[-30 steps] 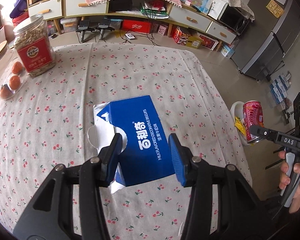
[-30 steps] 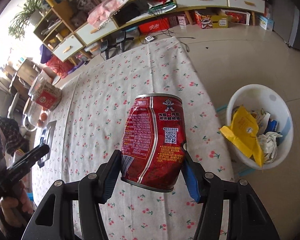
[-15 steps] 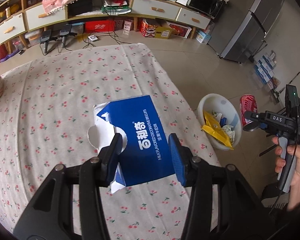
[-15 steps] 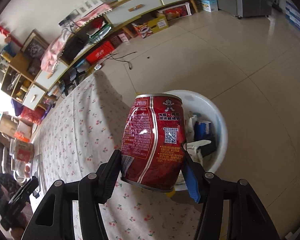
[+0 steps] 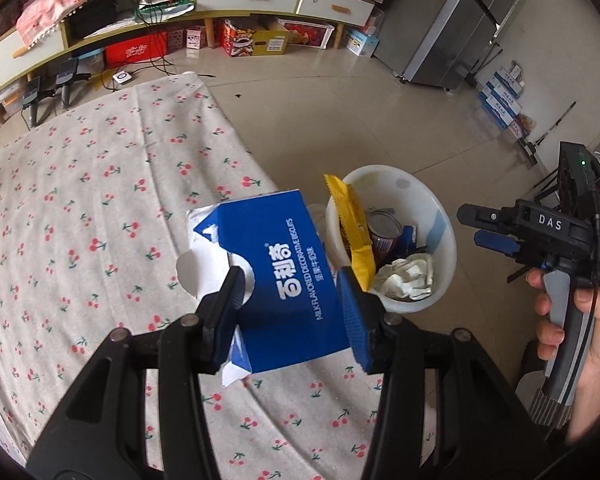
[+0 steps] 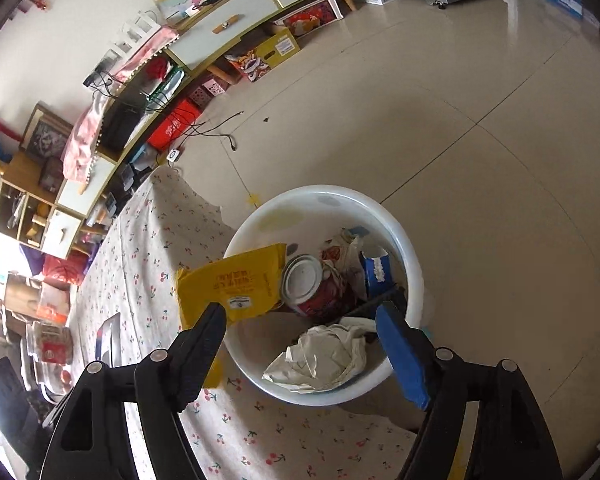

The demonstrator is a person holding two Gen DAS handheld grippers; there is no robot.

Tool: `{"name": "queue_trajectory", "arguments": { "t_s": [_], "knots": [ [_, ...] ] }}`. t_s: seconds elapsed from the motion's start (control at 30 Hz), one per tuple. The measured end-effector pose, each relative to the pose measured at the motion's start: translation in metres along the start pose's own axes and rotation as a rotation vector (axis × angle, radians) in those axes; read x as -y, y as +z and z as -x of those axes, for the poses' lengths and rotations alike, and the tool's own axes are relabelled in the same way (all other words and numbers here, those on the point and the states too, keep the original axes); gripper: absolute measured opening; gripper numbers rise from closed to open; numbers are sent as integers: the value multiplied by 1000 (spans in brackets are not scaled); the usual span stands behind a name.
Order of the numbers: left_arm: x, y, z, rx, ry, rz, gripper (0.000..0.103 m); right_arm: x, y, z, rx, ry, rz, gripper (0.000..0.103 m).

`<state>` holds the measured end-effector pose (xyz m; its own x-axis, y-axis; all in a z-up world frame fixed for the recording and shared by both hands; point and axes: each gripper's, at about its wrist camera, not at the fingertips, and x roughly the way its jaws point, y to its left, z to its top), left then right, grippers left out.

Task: Collect trash
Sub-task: 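Open the right tool over the bin to drop the red can, then open the left tool over the bin to drop the biscuit box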

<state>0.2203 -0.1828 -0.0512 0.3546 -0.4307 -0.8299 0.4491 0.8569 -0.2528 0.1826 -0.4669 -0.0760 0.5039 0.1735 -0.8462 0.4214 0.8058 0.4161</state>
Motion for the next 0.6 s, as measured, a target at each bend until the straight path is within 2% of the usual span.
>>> {"name": "queue_trajectory", "arguments": {
  "t_s": [0.3,0.6],
  "knots": [
    [55,11,-33,-31,-59,-102,49,26,-12,23,23,-107,37,80],
    [85,26,-57,-3,-68,-189,50,52,-16,39,37,-134,22,81]
  ]
}}
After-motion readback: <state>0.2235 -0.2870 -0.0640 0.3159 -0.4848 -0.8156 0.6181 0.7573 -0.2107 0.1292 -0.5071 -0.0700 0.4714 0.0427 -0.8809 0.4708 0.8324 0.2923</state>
